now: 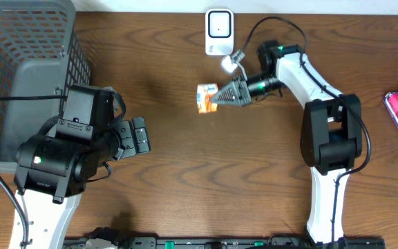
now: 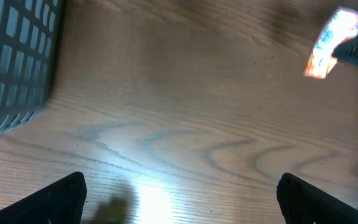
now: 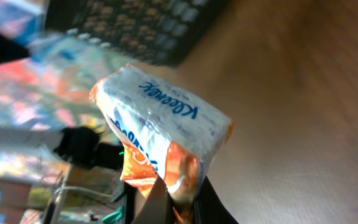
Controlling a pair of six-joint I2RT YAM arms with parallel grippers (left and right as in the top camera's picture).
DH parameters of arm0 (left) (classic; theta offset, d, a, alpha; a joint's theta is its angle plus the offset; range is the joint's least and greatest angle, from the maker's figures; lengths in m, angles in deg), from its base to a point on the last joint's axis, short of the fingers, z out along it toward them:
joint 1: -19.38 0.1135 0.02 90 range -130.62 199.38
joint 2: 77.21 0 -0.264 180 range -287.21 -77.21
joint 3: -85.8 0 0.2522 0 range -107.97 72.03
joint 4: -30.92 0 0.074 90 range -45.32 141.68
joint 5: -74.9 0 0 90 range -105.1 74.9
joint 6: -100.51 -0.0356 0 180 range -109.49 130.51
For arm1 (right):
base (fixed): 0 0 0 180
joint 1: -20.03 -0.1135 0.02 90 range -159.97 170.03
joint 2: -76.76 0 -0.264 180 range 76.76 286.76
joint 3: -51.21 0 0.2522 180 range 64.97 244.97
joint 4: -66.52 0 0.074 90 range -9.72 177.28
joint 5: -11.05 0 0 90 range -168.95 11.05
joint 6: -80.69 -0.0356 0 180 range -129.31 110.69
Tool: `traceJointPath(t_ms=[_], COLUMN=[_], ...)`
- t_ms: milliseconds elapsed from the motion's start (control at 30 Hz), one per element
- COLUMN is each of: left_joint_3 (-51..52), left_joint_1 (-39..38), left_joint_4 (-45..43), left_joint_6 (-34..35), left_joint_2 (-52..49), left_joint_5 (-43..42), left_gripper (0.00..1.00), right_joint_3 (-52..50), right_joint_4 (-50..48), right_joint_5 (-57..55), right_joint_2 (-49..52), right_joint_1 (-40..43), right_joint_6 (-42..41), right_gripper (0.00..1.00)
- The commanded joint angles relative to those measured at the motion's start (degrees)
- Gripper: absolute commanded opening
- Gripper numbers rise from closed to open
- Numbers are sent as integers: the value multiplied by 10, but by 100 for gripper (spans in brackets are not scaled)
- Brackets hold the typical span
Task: Scan the item barcode
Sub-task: 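Hold the Kleenex pack up to the scanner with the right gripper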
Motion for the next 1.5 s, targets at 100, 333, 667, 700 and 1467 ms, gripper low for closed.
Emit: traceJointPath(t_ms=[100,333,667,700,1467], left_joint_3=[-2,-2,-2,-2,-2], left_joint_1=[2,2,2,2,2], left_joint_4=[1,1,1,1,1], left_joint_6=[3,3,3,3,3], left_joint_2=[-2,-2,-2,-2,-2], left_joint_5=[7,7,7,7,7], left_gripper=[98,98,98,98,98], right_joint_3=[159,252,233,233,234], right_joint_4=[-47,-125,-382,-391,-416], right_joint_5=[-475,-882,-1033,-1039,-1160], right_joint_2=[-7,-7,23,29,55], right_joint_1=[-28,-82,-126,-126,-115], right_joint_6=[-451,-522,-195,-185,-253], right_gripper=[1,1,1,1,1])
